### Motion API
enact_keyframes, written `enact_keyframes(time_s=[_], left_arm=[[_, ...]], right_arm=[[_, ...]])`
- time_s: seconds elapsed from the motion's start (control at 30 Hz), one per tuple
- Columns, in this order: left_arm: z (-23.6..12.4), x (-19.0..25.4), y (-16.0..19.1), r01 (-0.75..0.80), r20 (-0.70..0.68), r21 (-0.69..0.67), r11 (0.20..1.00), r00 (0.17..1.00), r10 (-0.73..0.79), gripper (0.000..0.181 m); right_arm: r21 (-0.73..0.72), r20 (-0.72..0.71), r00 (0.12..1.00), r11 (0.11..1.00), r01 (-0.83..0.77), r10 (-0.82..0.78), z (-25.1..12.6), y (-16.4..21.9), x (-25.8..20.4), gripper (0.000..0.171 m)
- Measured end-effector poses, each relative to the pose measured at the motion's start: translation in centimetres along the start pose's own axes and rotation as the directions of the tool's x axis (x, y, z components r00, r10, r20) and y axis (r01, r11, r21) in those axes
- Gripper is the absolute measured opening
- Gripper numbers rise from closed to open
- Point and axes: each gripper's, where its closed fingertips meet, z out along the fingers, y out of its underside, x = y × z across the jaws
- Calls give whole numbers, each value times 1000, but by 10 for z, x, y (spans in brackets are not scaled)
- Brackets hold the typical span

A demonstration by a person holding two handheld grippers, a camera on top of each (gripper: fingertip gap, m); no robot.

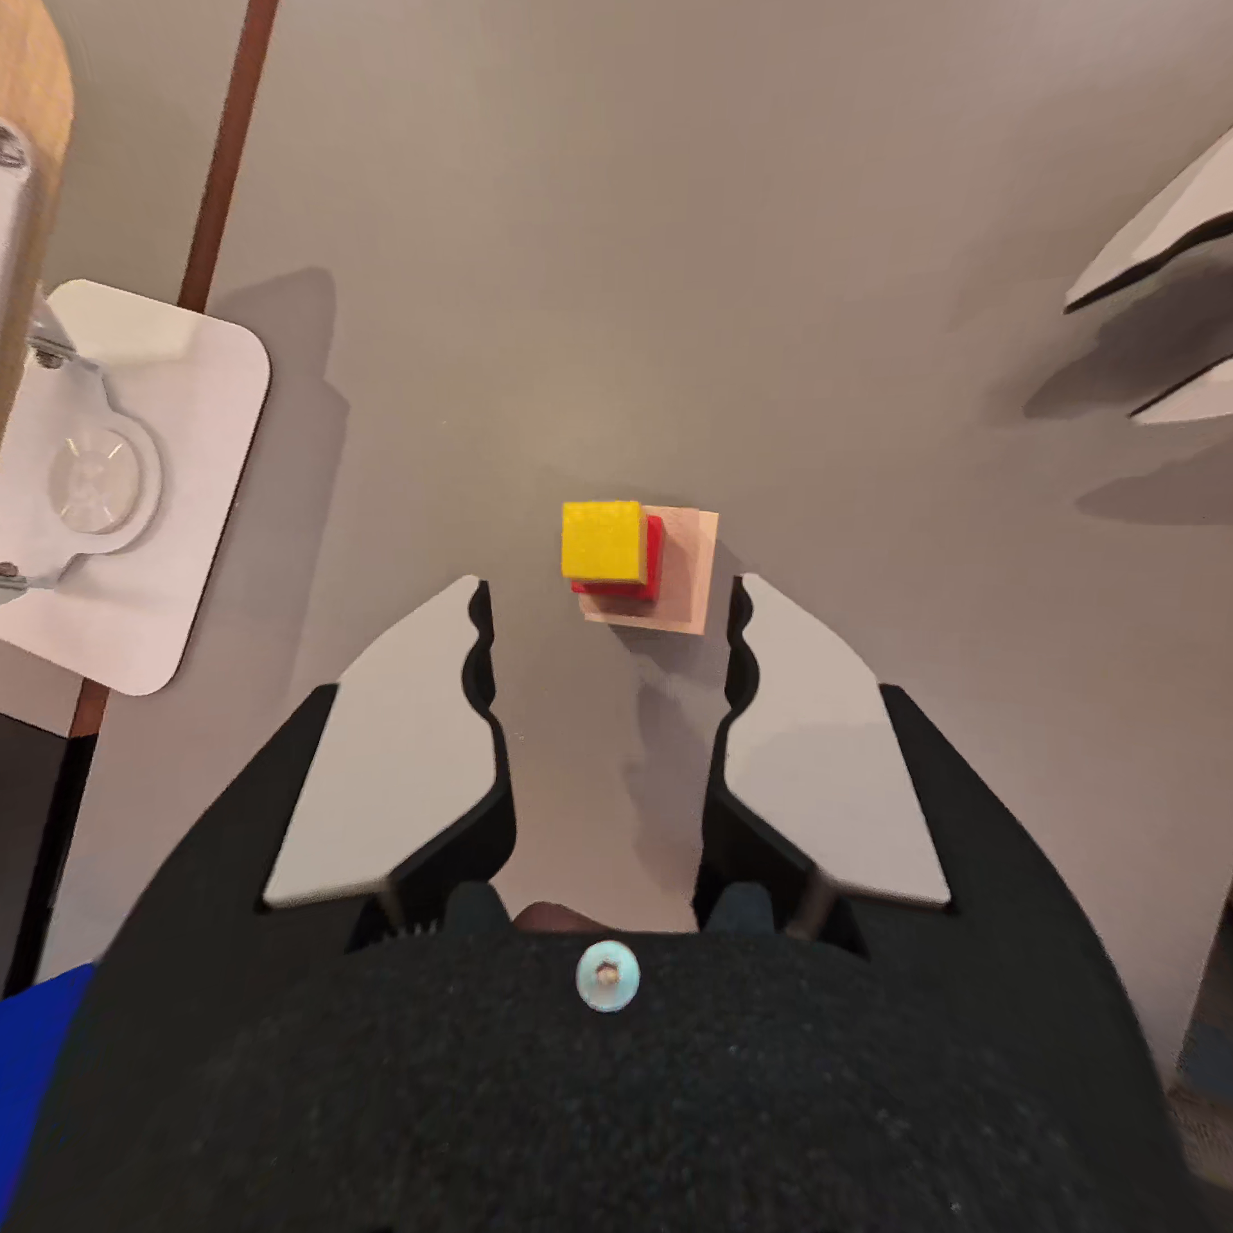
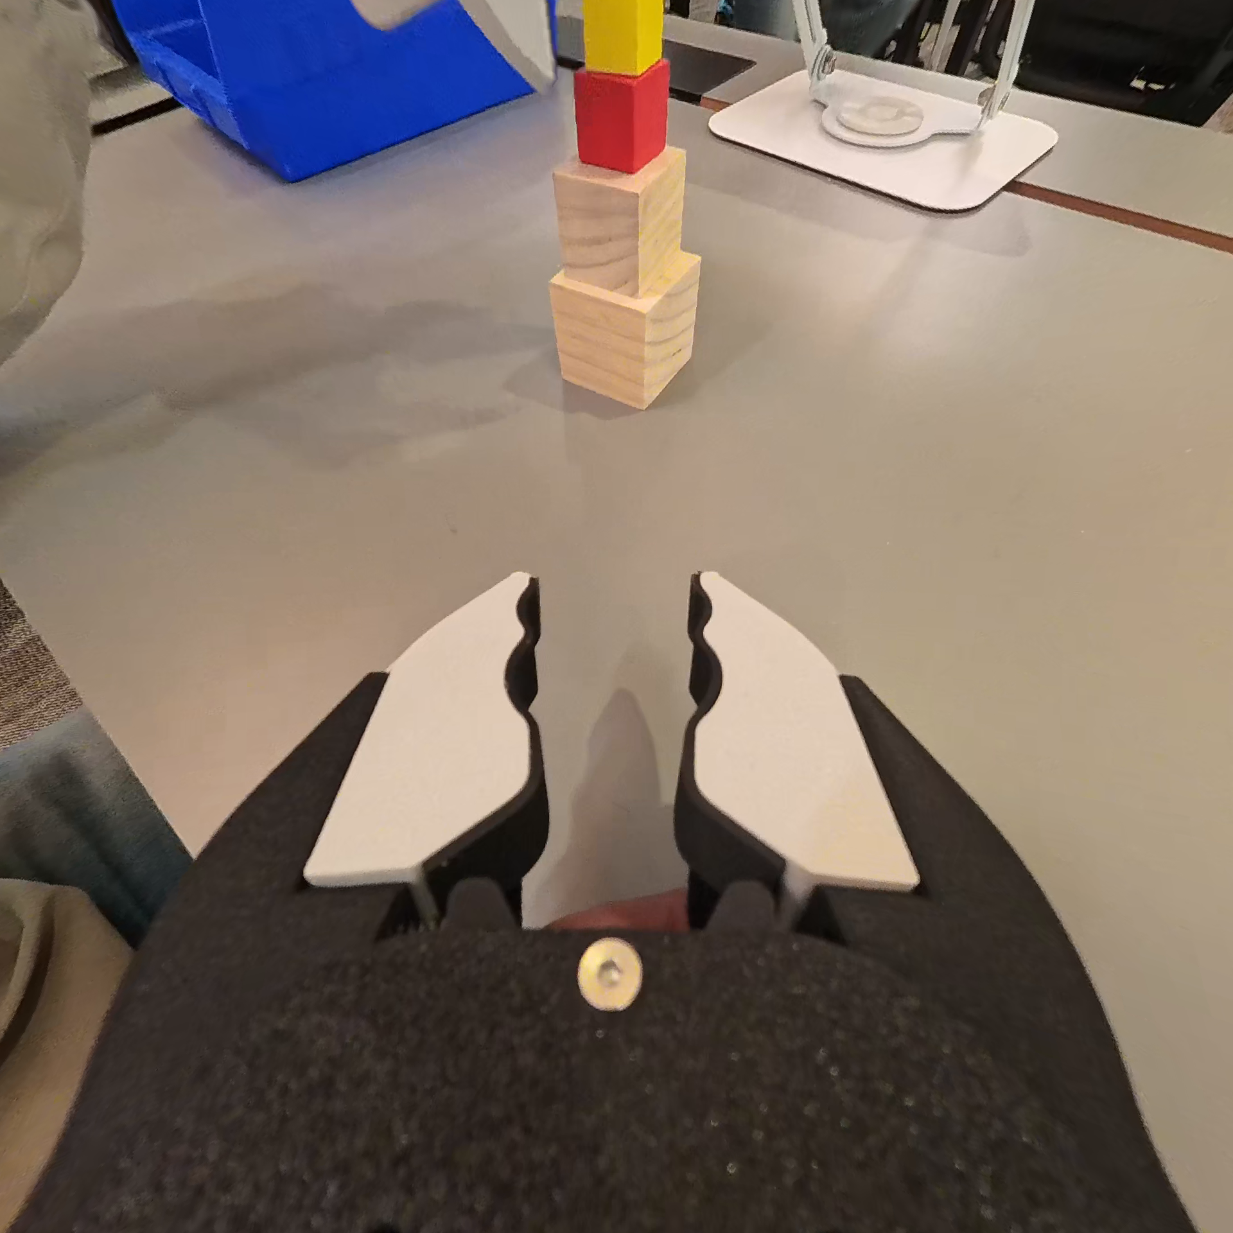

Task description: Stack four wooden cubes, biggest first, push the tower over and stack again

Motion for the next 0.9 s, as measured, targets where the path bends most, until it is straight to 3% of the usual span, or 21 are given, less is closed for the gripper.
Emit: enact_keyframes(time_s=[0.1,0.2,0.3,0.47,0.63,0.7,0.9], left_arm=[[-30,21,-2,30,46,200,979,998,-40,59],[-55,39,20,88,203,393,915,962,-180,55],[-57,57,73,237,320,481,844,848,-421,55],[-63,98,132,305,426,602,738,659,-620,58],[-79,103,140,259,475,645,720,602,-642,58],[-79,107,136,261,423,682,683,621,-659,57],[-82,103,143,211,482,657,723,620,-619,51]], right_arm=[[0,7,1000,1000,6,-6,-2,0,0,43],[-24,35,999,999,27,-26,0,3,-3,40],[-64,79,996,997,48,-43,7,7,-10,35],[-116,140,984,985,130,-114,22,4,-27,21],[-138,221,967,977,162,-129,38,-4,-47,0],[-143,214,966,973,180,-148,42,-8,-50,0],[-150,207,956,959,242,-209,48,-11,-60,0]])
